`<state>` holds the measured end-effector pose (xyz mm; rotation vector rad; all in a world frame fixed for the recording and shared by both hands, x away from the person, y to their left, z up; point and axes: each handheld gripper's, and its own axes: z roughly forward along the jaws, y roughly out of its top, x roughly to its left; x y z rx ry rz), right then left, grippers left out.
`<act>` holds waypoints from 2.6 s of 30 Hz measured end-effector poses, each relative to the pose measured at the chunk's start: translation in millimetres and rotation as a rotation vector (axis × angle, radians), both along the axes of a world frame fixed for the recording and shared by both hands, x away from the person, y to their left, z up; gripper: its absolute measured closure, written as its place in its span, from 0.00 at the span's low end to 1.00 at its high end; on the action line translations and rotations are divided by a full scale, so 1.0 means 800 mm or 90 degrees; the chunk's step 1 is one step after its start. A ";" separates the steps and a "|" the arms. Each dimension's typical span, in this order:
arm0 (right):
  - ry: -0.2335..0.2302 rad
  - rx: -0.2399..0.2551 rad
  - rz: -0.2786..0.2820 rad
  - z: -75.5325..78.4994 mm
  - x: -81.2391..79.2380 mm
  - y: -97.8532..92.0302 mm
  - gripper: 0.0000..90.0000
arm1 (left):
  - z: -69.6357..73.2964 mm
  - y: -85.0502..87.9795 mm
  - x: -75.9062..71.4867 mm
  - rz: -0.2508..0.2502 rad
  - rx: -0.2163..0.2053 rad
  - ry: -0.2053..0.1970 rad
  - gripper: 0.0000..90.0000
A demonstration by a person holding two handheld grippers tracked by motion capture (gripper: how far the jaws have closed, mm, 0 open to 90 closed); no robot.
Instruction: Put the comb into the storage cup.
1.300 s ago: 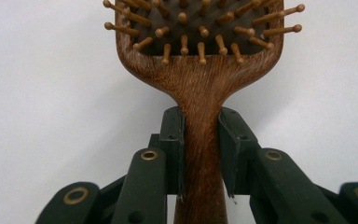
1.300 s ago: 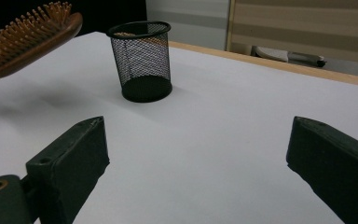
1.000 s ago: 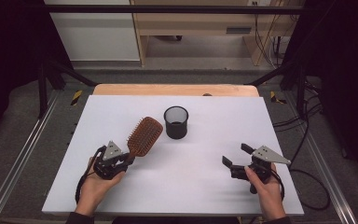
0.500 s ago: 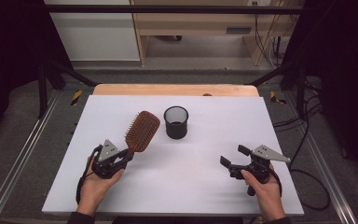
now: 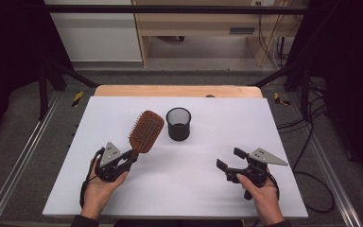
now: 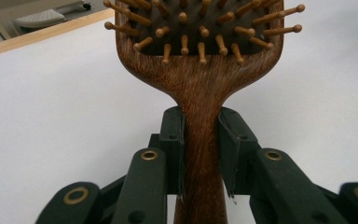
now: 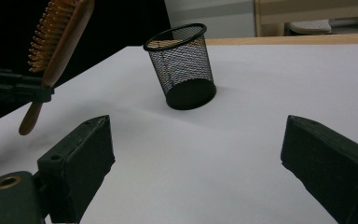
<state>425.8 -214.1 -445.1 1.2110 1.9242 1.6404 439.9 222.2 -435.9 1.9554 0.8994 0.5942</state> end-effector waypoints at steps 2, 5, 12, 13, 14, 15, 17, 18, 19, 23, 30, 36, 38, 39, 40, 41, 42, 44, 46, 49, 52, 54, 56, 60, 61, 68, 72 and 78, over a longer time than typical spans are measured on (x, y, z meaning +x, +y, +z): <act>-0.002 -0.005 0.002 0.000 0.000 0.005 0.10 | 0.000 -0.002 -0.002 -0.003 0.001 -0.006 0.81; -0.003 0.009 -0.002 0.003 0.001 0.012 0.10 | 0.000 -0.004 -0.003 -0.005 -0.006 -0.011 0.81; 0.014 0.039 0.003 0.005 0.007 0.033 0.09 | -0.001 -0.004 -0.004 -0.006 -0.020 -0.011 0.81; 0.019 0.047 0.008 0.004 0.009 0.038 0.09 | -0.001 -0.004 -0.004 -0.008 -0.023 -0.011 0.81; 0.023 0.047 0.013 0.003 0.011 0.042 0.09 | -0.001 -0.004 -0.004 -0.016 -0.031 -0.008 0.81; 0.025 0.043 0.016 0.003 0.012 0.048 0.09 | -0.001 -0.004 -0.004 -0.019 -0.037 -0.010 0.81; 0.025 0.036 0.028 0.003 0.015 0.059 0.09 | -0.001 -0.005 -0.004 -0.024 -0.034 -0.011 0.81; 0.023 0.028 0.035 0.003 0.016 0.064 0.09 | -0.001 -0.006 -0.005 -0.022 -0.028 -0.016 0.81; 0.021 0.022 0.043 0.005 0.017 0.071 0.09 | 0.000 -0.006 -0.005 -0.023 -0.030 -0.015 0.81; 0.013 0.022 0.063 0.013 0.022 0.091 0.09 | 0.000 -0.008 -0.007 -0.021 -0.035 -0.019 0.81; 0.020 0.029 0.088 0.018 0.038 0.124 0.09 | 0.001 -0.015 -0.007 -0.028 -0.034 -0.027 0.81; 0.031 0.033 0.100 0.017 0.046 0.145 0.09 | 0.000 -0.022 -0.009 -0.035 -0.034 -0.030 0.81; 0.034 0.034 0.101 0.017 0.049 0.151 0.09 | -0.001 -0.024 -0.009 -0.039 -0.030 -0.031 0.81; 0.031 0.031 0.102 0.017 0.051 0.153 0.09 | -0.001 -0.025 -0.010 -0.039 -0.029 -0.032 0.81; 0.032 0.032 0.102 0.018 0.052 0.154 0.09 | -0.001 -0.026 -0.010 -0.041 -0.029 -0.033 0.81; 0.033 0.033 0.103 0.019 0.053 0.156 0.09 | -0.001 -0.027 -0.009 -0.040 -0.030 -0.034 0.81; 0.037 0.039 0.103 0.020 0.054 0.157 0.09 | -0.001 -0.028 -0.009 -0.041 -0.030 -0.034 0.81; 0.036 0.049 0.106 0.023 0.055 0.158 0.09 | -0.001 -0.030 -0.010 -0.041 -0.031 -0.035 0.81; 0.034 0.052 0.110 0.025 0.055 0.160 0.09 | -0.001 -0.033 -0.011 -0.046 -0.029 -0.036 0.81; 0.037 0.063 0.116 0.025 0.054 0.162 0.09 | -0.001 -0.039 -0.011 -0.056 -0.022 -0.039 0.81; 0.043 0.064 0.121 0.023 0.054 0.164 0.09 | -0.002 -0.046 -0.011 -0.064 -0.020 -0.041 0.81; 0.041 0.073 0.123 0.024 0.053 0.165 0.09 | -0.003 -0.050 -0.013 -0.068 -0.019 -0.039 0.81; 0.040 0.087 0.127 0.026 0.053 0.165 0.09 | -0.003 -0.053 -0.014 -0.071 -0.013 -0.041 0.81; 0.037 0.101 0.132 0.031 0.050 0.164 0.10 | -0.001 -0.058 -0.015 -0.080 -0.013 -0.044 0.81; 0.036 0.107 0.133 0.032 0.050 0.164 0.10 | -0.001 -0.059 -0.015 -0.081 -0.014 -0.045 0.81; 0.028 0.132 0.135 0.043 0.048 0.161 0.13 | 0.001 -0.072 -0.021 -0.099 -0.003 -0.052 0.81; 0.025 0.140 0.129 0.048 0.048 0.158 0.16 | 0.001 -0.078 -0.025 -0.106 0.001 -0.058 0.81; 0.027 0.164 0.127 0.053 0.053 0.154 0.24 | 0.000 -0.083 -0.026 -0.113 0.011 -0.060 0.81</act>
